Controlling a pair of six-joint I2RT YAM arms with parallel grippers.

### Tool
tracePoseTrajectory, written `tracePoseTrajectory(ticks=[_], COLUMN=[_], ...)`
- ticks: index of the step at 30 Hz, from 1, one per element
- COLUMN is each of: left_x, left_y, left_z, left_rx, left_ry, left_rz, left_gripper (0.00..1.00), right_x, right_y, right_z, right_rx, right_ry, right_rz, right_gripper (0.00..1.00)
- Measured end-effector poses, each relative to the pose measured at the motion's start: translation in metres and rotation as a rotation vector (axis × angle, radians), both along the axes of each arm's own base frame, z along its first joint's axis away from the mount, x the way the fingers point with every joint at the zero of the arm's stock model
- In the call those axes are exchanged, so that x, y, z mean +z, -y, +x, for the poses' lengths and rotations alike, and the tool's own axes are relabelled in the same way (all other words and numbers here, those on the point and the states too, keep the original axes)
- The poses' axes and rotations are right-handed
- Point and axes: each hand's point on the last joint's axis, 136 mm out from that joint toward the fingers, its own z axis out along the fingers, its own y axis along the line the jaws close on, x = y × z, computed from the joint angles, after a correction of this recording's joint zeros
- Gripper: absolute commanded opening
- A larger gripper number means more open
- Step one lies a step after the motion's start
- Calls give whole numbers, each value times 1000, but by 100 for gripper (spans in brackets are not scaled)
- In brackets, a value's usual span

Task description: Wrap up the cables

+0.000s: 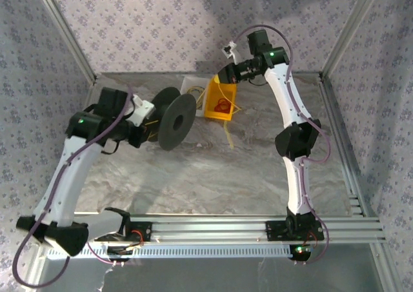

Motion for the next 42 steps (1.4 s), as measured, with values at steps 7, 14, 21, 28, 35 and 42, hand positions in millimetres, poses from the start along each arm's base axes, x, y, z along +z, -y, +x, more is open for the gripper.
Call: tracePoseTrajectory(ticks=[7,14,21,28,35,42], left_x=[-32,-42,-10,13,6,9], left_y=[8,23,9,13,17,6], left_z=[45,64,111,133,144,157], left_rx=[-30,-64,173,282,349,450], left_ry=[9,-14,-33,-58,-129,-139], left_rz=[306,480,455,361,264,112], left_gripper=[0,0,0,0,0,0], right_x=[-1,23,47,49,20,-12], right_y=[-12,-61,-98,-132,-156,-173], right_z=[-12,-50,-92,-115,-111,-140], right_rx=[2,87,166,211,202,298], right_ry=[-41,-9,68,170,174,124], right_rz=[-16,4,6,0,-70,-101], right_gripper=[0,0,0,0,11,54])
